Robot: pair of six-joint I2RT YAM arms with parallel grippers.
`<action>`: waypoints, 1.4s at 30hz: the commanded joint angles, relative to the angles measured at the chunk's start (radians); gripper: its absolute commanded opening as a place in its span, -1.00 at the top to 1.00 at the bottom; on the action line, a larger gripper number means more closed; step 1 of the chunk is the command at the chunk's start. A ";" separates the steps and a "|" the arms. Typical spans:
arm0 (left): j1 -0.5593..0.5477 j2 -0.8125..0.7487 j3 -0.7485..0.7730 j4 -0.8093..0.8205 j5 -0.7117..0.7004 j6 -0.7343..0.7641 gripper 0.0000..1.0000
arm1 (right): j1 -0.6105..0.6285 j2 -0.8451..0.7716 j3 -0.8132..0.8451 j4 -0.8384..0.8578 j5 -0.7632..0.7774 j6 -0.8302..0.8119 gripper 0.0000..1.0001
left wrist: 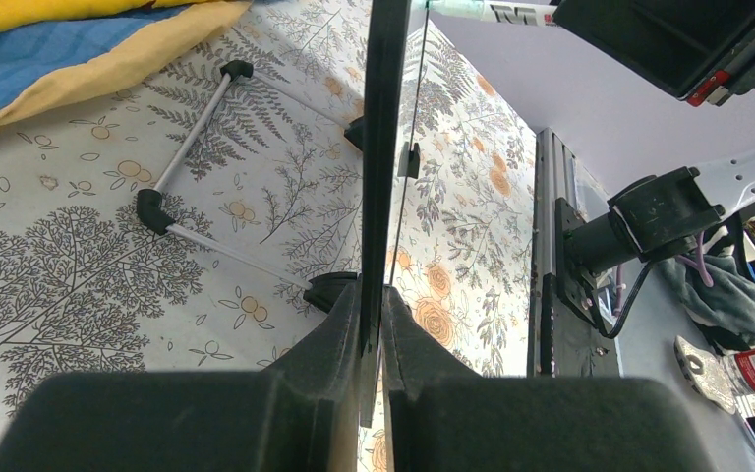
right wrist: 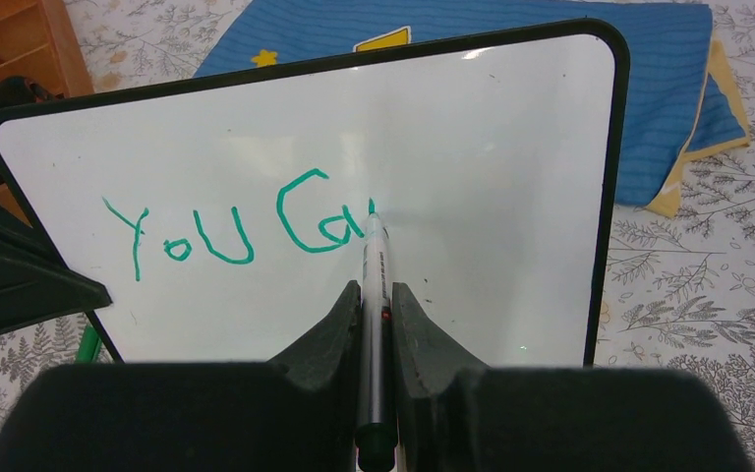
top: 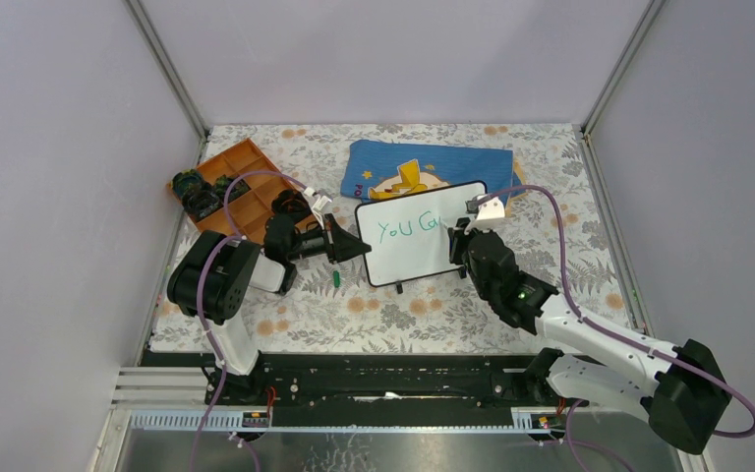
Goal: Write a sentence on the whiteboard
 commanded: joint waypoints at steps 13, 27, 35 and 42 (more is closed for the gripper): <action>-0.019 0.002 -0.004 -0.093 0.006 0.038 1.00 | -0.006 -0.018 -0.011 -0.027 -0.013 0.029 1.00; -0.022 -0.001 -0.003 -0.102 0.008 0.043 1.00 | -0.010 0.020 0.057 -0.009 0.004 -0.012 1.00; -0.024 -0.001 -0.001 -0.111 0.008 0.049 1.00 | -0.011 0.022 0.070 0.003 0.011 -0.020 1.00; -0.024 -0.002 0.000 -0.116 0.008 0.050 1.00 | -0.024 0.023 0.076 0.009 0.013 -0.027 1.00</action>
